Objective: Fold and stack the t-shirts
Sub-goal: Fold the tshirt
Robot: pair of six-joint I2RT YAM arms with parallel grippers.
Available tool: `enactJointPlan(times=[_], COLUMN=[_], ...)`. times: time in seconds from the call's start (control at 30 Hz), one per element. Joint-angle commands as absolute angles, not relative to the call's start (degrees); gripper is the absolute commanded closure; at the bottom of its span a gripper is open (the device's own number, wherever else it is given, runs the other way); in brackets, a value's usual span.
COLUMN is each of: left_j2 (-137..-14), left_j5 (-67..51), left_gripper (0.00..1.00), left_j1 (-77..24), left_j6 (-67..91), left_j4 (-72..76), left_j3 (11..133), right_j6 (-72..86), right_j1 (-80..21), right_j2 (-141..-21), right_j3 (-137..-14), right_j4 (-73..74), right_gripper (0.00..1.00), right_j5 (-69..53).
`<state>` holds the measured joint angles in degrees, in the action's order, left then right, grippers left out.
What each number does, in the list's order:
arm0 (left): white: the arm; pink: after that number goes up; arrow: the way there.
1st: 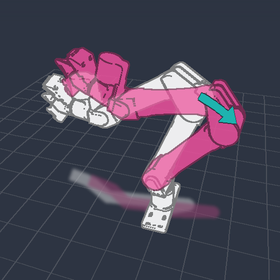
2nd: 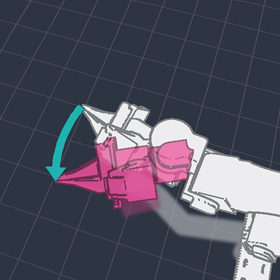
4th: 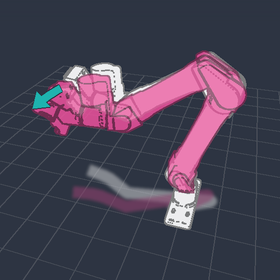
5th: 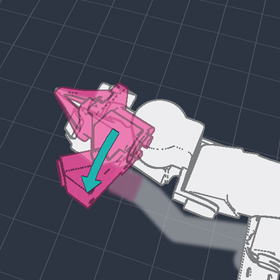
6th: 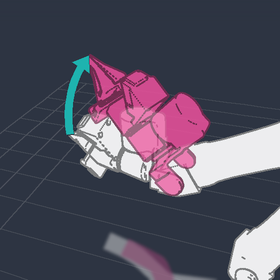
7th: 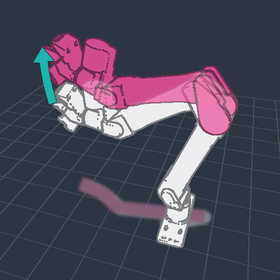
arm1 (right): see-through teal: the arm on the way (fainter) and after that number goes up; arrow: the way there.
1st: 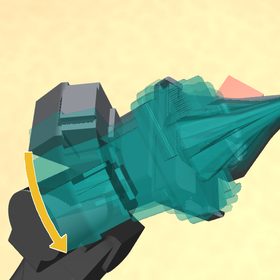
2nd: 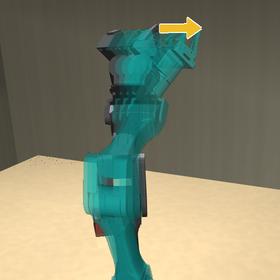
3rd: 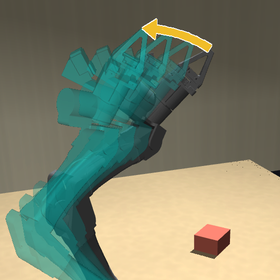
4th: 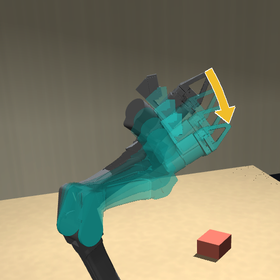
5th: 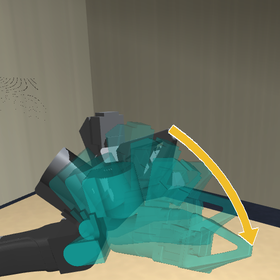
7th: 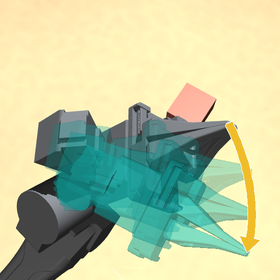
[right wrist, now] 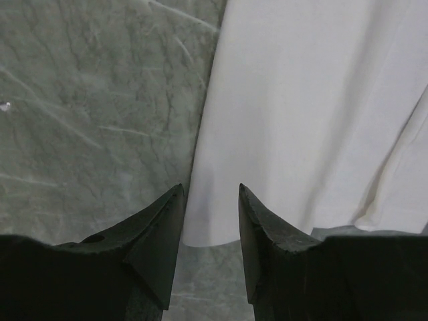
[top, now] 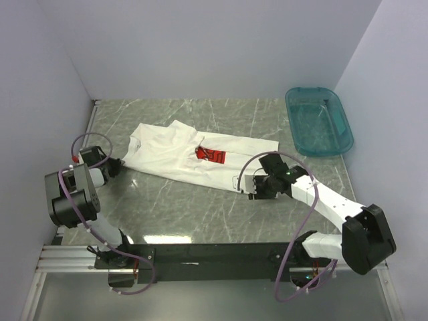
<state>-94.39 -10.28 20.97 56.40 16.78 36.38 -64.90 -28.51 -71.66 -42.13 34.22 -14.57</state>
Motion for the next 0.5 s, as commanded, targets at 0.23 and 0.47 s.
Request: enactJointPlan(times=[0.23, 0.47], left_j2=[-94.67, -94.83], left_j5=[-9.5, -10.28], left_gripper=[0.99, 0.99], left_j1=[23.73, 23.99], left_j6=[54.05, 53.79], left_j4=[13.98, 12.83], left_j3=[39.11, 39.99], right_j6=[-72.51, -71.1], right_j1=[-29.44, -32.6], right_j2=[-71.71, -74.79], right_j3=[-38.68, -38.14], right_j4=[29.63, 29.35], right_gripper=[0.55, 0.58], right_j5=[-8.36, -5.18])
